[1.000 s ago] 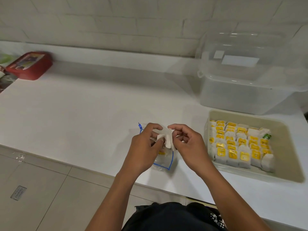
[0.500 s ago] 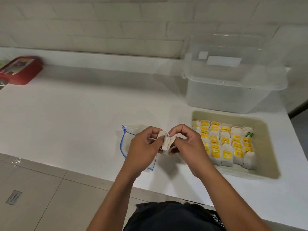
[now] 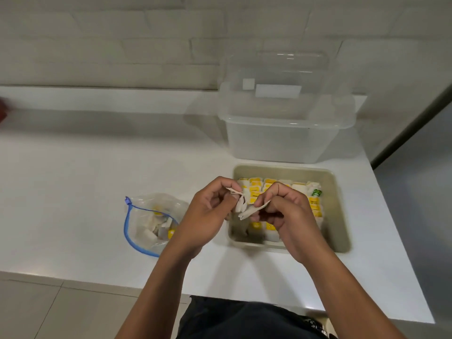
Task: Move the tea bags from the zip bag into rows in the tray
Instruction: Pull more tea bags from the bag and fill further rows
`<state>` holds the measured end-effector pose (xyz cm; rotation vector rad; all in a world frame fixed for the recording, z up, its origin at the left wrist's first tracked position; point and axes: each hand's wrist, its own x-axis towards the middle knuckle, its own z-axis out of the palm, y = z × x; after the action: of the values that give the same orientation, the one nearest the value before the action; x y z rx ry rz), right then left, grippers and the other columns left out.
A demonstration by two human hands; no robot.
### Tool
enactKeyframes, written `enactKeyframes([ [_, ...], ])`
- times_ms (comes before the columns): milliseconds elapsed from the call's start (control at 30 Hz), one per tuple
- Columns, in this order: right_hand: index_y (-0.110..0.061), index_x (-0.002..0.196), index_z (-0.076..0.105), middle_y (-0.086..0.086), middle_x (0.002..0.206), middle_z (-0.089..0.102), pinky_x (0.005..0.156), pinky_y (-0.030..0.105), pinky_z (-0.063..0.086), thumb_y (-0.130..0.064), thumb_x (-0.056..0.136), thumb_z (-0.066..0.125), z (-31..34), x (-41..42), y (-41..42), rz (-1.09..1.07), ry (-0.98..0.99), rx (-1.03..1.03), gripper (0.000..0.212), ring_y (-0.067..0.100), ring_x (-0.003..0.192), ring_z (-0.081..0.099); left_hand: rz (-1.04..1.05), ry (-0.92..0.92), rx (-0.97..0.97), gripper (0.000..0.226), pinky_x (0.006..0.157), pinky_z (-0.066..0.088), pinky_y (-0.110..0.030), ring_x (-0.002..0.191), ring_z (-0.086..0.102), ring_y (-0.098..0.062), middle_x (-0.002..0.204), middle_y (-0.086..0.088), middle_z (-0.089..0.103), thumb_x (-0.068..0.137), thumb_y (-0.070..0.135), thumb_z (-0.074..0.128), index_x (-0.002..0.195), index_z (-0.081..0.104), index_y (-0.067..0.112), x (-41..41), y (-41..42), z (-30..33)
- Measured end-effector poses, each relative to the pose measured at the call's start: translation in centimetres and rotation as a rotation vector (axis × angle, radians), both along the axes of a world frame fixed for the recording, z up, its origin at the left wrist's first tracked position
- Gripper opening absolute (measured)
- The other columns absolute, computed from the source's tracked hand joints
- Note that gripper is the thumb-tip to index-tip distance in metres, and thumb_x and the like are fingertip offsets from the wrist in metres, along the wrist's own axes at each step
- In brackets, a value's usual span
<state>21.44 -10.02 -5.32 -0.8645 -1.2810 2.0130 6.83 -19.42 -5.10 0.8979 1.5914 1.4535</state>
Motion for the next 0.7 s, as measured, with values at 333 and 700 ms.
enactKeyframes([
  [333,0.003,0.081,0.06,0.018,0.081,0.069,0.079,0.044,0.06,0.008,0.09,0.06,-0.4,6.9,4.8,-0.012,-0.251,0.22,0.01,0.031,0.078,0.072,-0.073,0.028,-0.048,0.025,0.069,0.041,-0.025,0.065,0.056,-0.004,0.072,0.015,0.066,0.09,-0.003,0.055,0.083,0.074,0.013,1.4,3.4,-0.9],
  [700,-0.011,0.086,0.066,0.011,0.077,0.069,0.078,0.044,0.061,-0.004,0.09,0.069,-2.3,8.4,7.2,0.04,-0.52,0.285,0.009,0.026,0.075,0.074,-0.337,0.21,-0.195,0.023,0.068,0.051,-0.035,0.068,0.059,-0.016,0.078,0.016,0.058,0.091,0.009,0.07,0.104,0.064,0.027,2.2,7.5,-3.5],
])
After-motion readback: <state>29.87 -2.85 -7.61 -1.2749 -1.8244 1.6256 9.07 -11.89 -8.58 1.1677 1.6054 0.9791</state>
